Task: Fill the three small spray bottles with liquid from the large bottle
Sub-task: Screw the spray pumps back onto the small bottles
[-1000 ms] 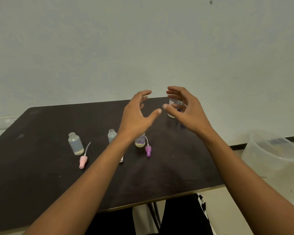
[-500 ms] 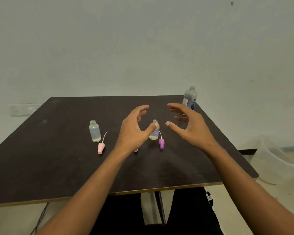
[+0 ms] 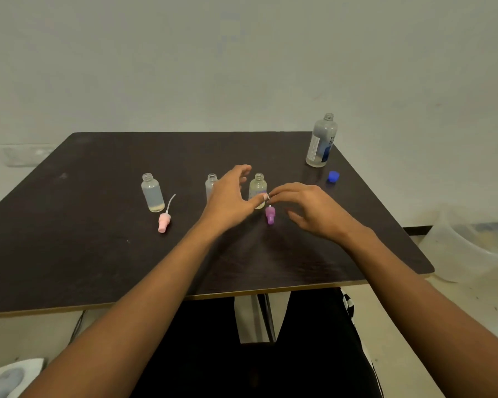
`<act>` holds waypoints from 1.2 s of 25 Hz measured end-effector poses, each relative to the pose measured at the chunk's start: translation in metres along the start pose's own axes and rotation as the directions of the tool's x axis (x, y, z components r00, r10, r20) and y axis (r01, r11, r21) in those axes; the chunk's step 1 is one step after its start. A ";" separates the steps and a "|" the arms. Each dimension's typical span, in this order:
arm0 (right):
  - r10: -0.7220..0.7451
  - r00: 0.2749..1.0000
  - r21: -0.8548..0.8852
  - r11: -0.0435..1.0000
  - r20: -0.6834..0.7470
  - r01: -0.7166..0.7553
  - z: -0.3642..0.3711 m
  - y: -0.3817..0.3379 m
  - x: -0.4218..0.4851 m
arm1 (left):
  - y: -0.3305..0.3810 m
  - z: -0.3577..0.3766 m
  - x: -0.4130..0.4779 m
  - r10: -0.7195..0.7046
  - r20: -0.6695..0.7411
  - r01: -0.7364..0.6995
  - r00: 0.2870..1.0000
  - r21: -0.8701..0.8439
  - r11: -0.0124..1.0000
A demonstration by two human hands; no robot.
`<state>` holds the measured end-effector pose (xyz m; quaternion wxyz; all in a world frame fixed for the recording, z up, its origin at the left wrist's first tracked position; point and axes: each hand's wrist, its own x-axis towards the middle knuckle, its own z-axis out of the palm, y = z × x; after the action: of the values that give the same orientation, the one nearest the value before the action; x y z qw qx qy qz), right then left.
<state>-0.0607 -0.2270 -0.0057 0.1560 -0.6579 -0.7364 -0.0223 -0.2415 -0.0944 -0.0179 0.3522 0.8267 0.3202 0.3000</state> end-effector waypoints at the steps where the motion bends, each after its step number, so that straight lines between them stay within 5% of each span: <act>1: -0.015 1.000 -0.009 1.000 0.023 0.016 0.003 0.002 0.001 | -0.002 0.002 0.003 -0.010 0.000 0.010 1.000 0.008 1.000; 18: -0.108 0.992 -0.016 0.994 0.066 0.109 0.020 0.010 0.008 | -0.011 0.018 0.018 -0.089 0.009 0.089 0.996 0.059 0.994; 24: 0.009 0.985 0.156 0.988 -0.171 0.018 0.002 0.016 0.002 | -0.011 0.017 0.017 -0.099 -0.010 0.099 0.995 -0.008 0.995; 30: 0.275 0.861 0.483 0.875 -0.428 -0.039 -0.060 0.010 0.011 | 0.003 0.008 0.018 -0.026 -0.053 0.023 0.998 -0.066 0.998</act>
<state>-0.0402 -0.2292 0.0529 0.4871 -0.6349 -0.5997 0.0014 -0.2236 -0.0854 -0.0153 0.3738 0.8024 0.3297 0.3281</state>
